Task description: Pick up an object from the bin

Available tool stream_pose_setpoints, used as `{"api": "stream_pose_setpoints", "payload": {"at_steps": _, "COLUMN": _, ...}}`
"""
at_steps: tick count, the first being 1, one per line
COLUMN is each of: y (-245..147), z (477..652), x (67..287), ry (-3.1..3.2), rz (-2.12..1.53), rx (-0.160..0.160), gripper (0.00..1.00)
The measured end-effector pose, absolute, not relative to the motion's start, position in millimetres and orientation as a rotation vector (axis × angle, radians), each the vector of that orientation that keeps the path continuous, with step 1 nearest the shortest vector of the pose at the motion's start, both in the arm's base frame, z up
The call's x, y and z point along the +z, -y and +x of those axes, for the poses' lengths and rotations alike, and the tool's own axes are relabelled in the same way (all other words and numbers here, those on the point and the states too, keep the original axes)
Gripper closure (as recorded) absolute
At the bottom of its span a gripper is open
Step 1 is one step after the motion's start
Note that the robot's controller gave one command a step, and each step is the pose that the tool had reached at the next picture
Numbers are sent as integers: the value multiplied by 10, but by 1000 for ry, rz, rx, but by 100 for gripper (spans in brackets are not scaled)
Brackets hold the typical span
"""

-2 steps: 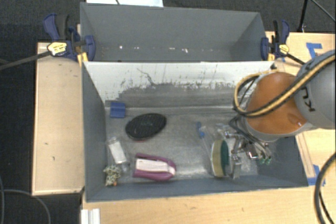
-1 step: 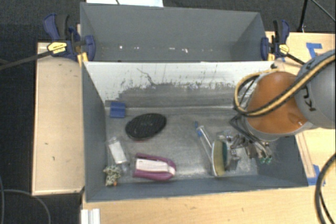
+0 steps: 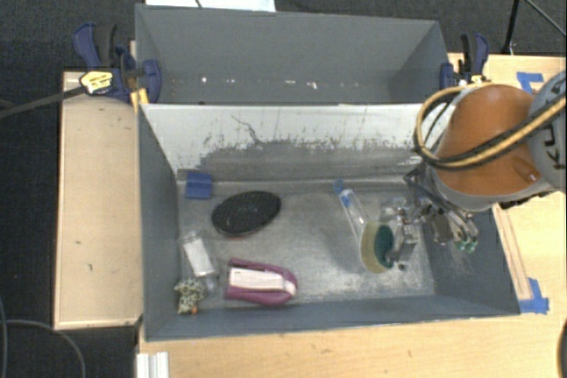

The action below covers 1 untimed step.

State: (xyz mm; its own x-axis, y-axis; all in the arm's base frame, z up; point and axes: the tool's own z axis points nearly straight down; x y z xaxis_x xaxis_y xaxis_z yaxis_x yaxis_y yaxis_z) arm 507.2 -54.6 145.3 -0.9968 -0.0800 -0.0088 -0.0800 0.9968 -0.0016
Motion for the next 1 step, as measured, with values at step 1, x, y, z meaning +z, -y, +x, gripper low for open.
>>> {"api": "stream_pose_setpoints", "payload": {"at_steps": 1, "y": 753, "z": 5052, "x": 2523, "ry": -3130, "rz": -45, "rx": -3, "gripper": 100}}
